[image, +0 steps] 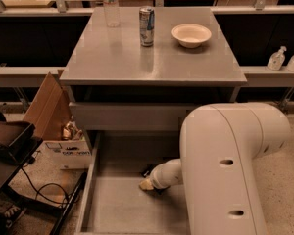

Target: Pick rxbar blueberry from middle drawer and place on counter

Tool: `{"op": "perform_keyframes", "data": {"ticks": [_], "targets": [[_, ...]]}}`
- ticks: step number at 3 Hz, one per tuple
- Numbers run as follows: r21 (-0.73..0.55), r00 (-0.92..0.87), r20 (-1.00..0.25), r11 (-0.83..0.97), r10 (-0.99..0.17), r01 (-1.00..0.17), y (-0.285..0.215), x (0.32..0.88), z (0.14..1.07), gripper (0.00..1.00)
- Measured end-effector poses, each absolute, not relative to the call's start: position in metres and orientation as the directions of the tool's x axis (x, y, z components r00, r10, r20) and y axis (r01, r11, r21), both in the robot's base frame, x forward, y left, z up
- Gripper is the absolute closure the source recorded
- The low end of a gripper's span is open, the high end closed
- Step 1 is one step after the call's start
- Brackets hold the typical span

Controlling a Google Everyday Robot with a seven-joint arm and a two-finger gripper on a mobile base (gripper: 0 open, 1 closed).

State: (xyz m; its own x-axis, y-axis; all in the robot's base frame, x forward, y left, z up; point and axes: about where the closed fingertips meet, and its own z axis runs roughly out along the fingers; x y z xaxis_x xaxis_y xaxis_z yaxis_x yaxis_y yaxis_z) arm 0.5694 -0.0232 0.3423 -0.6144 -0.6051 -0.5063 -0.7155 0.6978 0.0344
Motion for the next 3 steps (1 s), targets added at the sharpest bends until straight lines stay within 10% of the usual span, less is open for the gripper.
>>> {"op": "perform_keyframes", "data": {"ticks": [2,3], "targets": [[0.034,-0.614,-0.506,0.698,-0.605,-0.716,-0.023,0.569,0.354,1.00],[0.037,-0.572,-0.538,0.660,-0.620,-0.750,-0.014,0.575,0.376,1.00]]}}
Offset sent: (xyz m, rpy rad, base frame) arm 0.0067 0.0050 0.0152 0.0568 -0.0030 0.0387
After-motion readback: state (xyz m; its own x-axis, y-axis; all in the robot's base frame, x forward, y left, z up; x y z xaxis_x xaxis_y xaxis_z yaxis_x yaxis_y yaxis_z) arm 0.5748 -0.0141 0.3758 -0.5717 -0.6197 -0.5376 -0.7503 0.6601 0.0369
